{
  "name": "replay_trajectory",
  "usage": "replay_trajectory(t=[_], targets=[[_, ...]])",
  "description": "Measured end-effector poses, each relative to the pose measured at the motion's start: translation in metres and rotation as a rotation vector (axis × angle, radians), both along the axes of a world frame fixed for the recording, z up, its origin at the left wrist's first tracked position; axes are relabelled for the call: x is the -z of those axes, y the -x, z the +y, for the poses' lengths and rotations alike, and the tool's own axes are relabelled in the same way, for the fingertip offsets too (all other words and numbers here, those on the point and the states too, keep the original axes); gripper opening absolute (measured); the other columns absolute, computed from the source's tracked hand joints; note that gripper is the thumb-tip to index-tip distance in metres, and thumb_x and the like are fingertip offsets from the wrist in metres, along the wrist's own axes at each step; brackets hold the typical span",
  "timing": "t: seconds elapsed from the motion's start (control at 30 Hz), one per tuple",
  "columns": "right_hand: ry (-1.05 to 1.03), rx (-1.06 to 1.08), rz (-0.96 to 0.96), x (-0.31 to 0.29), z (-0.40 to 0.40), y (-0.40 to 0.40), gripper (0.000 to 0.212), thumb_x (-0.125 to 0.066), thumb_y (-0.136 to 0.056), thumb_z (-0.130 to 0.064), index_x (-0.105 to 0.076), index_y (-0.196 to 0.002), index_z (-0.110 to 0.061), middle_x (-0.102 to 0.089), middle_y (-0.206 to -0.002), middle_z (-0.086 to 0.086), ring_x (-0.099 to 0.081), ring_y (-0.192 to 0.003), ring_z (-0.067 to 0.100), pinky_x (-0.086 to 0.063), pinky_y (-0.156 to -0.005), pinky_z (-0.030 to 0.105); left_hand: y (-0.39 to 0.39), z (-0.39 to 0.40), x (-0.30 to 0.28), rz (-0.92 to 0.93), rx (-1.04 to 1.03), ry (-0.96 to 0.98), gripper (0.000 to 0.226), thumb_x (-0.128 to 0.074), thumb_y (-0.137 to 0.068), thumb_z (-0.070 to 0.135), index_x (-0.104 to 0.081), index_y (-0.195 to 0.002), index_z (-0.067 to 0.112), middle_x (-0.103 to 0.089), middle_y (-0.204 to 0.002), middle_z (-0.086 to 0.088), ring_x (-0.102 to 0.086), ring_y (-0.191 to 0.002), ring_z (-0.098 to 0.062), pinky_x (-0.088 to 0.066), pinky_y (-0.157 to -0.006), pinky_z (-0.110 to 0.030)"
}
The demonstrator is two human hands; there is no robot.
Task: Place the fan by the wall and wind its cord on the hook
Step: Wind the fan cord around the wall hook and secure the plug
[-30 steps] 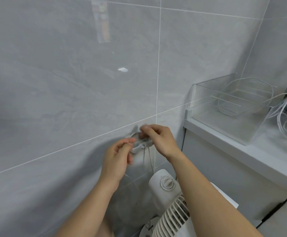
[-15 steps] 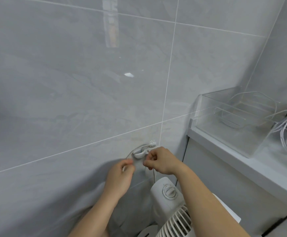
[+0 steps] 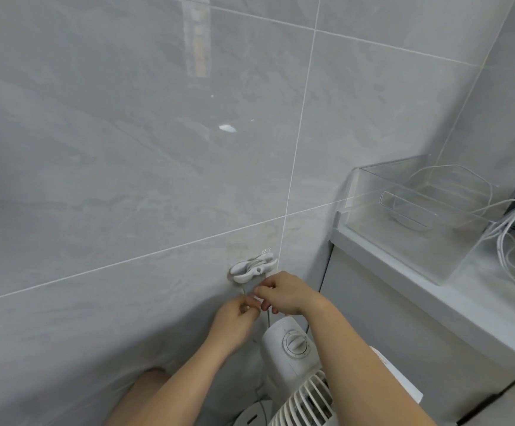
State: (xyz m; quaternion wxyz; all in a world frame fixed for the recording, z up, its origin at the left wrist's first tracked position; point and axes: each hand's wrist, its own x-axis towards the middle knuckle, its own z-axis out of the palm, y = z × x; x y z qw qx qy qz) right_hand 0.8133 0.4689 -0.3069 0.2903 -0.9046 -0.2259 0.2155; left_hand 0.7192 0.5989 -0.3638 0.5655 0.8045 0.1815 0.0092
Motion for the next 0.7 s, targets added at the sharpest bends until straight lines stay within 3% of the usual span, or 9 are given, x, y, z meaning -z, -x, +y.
replay_trajectory(t=[0.07,0.17,0.3,0.4,0.47,0.53,0.6,0.7], targets=[[0.021,-0.011,-0.025,0.003,0.002,-0.002,0.035,-0.055,-0.097,-0.042,-0.077,-0.087,-0.016,-0.077,-0.089,0.003,-0.065,-0.085,0.019,-0.051,-0.074,0.029,-0.001,-0.001,0.002,-0.006,0.016,-0.023,0.022,-0.055,-0.075,0.034,-0.069,-0.092,0.031,-0.072,-0.093,0.002,-0.067,-0.088,-0.017,-0.050,-0.076,-0.030],[0.039,-0.043,-0.053,0.002,0.004,-0.002,0.030,-0.056,-0.099,-0.045,-0.074,-0.085,-0.027,-0.068,-0.080,-0.004,-0.059,-0.086,0.018,-0.046,-0.071,0.026,0.003,-0.005,0.001,-0.014,0.104,-0.084,0.024,-0.056,-0.087,0.022,-0.062,-0.109,0.032,-0.069,-0.100,0.007,-0.063,-0.083,-0.005,-0.045,-0.066,-0.012],[0.034,-0.047,-0.029,0.003,0.009,-0.001,0.038,-0.059,-0.099,-0.044,-0.079,-0.097,-0.012,-0.078,-0.105,0.007,-0.069,-0.102,0.023,-0.053,-0.093,0.035,0.013,-0.012,0.006,-0.030,0.191,-0.113,0.041,-0.051,-0.097,0.018,-0.053,-0.135,0.035,-0.062,-0.082,0.007,-0.054,-0.067,0.003,-0.041,-0.061,-0.009],[0.044,-0.044,-0.030,0.004,0.010,-0.001,0.052,-0.052,-0.102,-0.050,-0.076,-0.106,-0.004,-0.076,-0.107,0.012,-0.066,-0.096,0.026,-0.051,-0.091,0.038,0.021,-0.011,-0.001,-0.044,0.205,-0.090,0.042,-0.050,-0.102,0.020,-0.052,-0.138,0.042,-0.069,-0.109,0.004,-0.059,-0.092,0.007,-0.042,-0.080,-0.001],[0.041,-0.068,-0.008,0.003,0.009,0.000,0.057,-0.047,-0.104,-0.052,-0.074,-0.106,-0.001,-0.075,-0.107,0.014,-0.066,-0.097,0.027,-0.050,-0.093,0.039,0.027,-0.010,-0.009,-0.034,0.281,-0.154,0.038,-0.052,-0.102,0.029,-0.052,-0.135,0.047,-0.066,-0.130,0.008,-0.059,-0.116,0.001,-0.044,-0.102,-0.015],[0.044,-0.095,0.019,0.001,0.008,0.001,0.056,-0.044,-0.107,-0.049,-0.072,-0.098,-0.001,-0.071,-0.098,0.011,-0.062,-0.091,0.024,-0.048,-0.088,0.038,0.032,-0.006,-0.022,-0.019,0.361,-0.435,0.044,-0.050,-0.097,0.045,-0.052,-0.141,0.042,-0.064,-0.137,0.010,-0.059,-0.126,-0.012,-0.046,-0.105,-0.031],[0.048,-0.106,0.029,-0.002,0.009,0.002,0.050,-0.042,-0.108,-0.046,-0.067,-0.083,-0.010,-0.067,-0.093,0.009,-0.058,-0.086,0.022,-0.045,-0.083,0.035,0.037,-0.004,-0.045,0.005,0.416,-0.814,0.049,-0.045,-0.093,0.056,-0.051,-0.139,0.041,-0.070,-0.127,0.006,-0.064,-0.118,-0.022,-0.050,-0.096,-0.037],[0.010,-0.084,0.142,-0.004,0.008,0.003,0.036,-0.045,-0.102,-0.035,-0.064,-0.080,-0.014,-0.071,-0.091,0.013,-0.061,-0.077,0.025,-0.052,-0.083,0.037,0.042,-0.004,-0.080,-0.083,0.365,-1.003,0.037,-0.043,-0.093,0.057,-0.060,-0.121,0.040,-0.073,-0.104,0.009,-0.068,-0.099,-0.017,-0.052,-0.079,-0.034]])
